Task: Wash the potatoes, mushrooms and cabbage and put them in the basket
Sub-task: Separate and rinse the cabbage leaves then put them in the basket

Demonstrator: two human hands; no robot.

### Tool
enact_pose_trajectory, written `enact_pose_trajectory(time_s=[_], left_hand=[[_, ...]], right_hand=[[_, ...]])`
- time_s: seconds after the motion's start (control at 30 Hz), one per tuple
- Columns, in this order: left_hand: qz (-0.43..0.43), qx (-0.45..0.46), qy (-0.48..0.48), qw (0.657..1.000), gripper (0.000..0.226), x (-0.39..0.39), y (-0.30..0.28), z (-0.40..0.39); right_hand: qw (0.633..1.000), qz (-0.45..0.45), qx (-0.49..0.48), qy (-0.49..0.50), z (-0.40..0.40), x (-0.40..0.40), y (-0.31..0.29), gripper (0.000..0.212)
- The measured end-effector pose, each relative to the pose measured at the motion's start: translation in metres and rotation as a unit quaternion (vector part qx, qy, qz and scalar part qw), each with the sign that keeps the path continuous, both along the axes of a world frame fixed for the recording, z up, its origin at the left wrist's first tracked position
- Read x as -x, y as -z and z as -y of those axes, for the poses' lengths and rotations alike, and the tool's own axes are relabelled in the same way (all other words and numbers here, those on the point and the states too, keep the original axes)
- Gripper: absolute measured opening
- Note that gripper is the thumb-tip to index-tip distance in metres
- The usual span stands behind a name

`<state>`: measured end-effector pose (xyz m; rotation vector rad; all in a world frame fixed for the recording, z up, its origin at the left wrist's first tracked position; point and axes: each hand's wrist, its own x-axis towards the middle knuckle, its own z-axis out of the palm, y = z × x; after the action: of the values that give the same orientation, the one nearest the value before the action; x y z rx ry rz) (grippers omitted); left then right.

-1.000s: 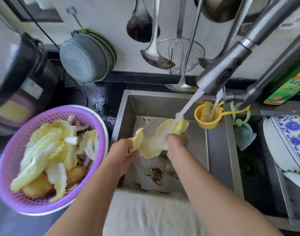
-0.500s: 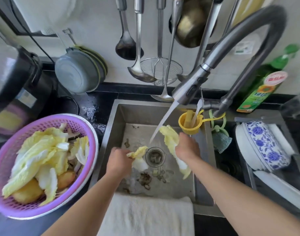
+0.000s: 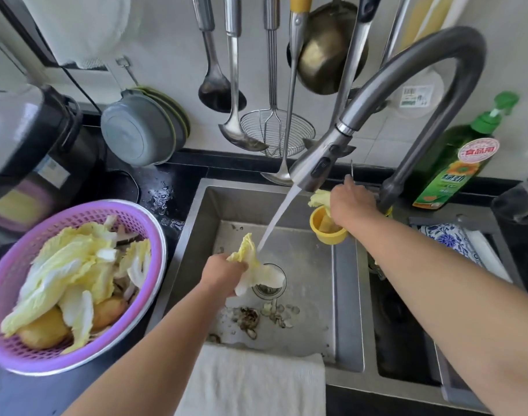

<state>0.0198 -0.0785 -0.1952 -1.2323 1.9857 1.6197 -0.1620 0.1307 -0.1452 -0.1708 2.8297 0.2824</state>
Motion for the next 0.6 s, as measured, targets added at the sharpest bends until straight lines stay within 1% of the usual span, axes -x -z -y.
enact_pose_trajectory(time_s=[0.1,0.2,0.23,0.3,0.33,0.37,0.4,0.47,0.53,0.6], left_hand=[[0.006,0.004,0.002,1.0,0.025,0.001,-0.005,0.001],[-0.01,0.011,0.002,1.0,0.028,0.002,-0.008,0.006],[-0.018,0.033,0.006,0.999,0.027,0.001,-0.009,0.009],[-0.044,0.12,0.022,0.992,0.014,-0.001,-0.008,0.012],[-0.05,0.176,0.04,0.982,0.008,-0.004,-0.009,0.012],[-0.038,0.238,0.075,0.968,0.009,-0.007,-0.007,0.012],[-0.005,0.296,0.12,0.948,0.011,-0.01,-0.005,0.012],[0.035,0.343,0.152,0.926,0.011,-0.021,0.001,0.011],[0.03,0.363,0.167,0.916,0.012,-0.024,0.004,0.009],[0.054,0.372,0.216,0.901,0.012,-0.026,0.009,0.007]], right_hand=[[1.0,-0.012,-0.001,0.025,-0.002,0.008,-0.006,0.049],[0.998,-0.004,0.045,0.032,-0.004,0.008,-0.011,0.041],[0.996,-0.008,0.08,0.035,-0.002,0.001,-0.009,0.037],[0.982,-0.024,0.177,0.056,0.006,-0.026,0.004,0.028],[0.969,-0.035,0.232,0.082,0.011,-0.044,0.015,0.025],[0.953,-0.044,0.278,0.113,0.016,-0.063,0.029,0.024],[0.942,-0.04,0.304,0.135,0.02,-0.082,0.042,0.024],[0.943,0.01,0.295,0.154,0.023,-0.116,0.069,0.02],[0.939,0.021,0.296,0.172,0.02,-0.136,0.088,0.02],[0.948,0.04,0.28,0.149,0.019,-0.149,0.097,0.024]])
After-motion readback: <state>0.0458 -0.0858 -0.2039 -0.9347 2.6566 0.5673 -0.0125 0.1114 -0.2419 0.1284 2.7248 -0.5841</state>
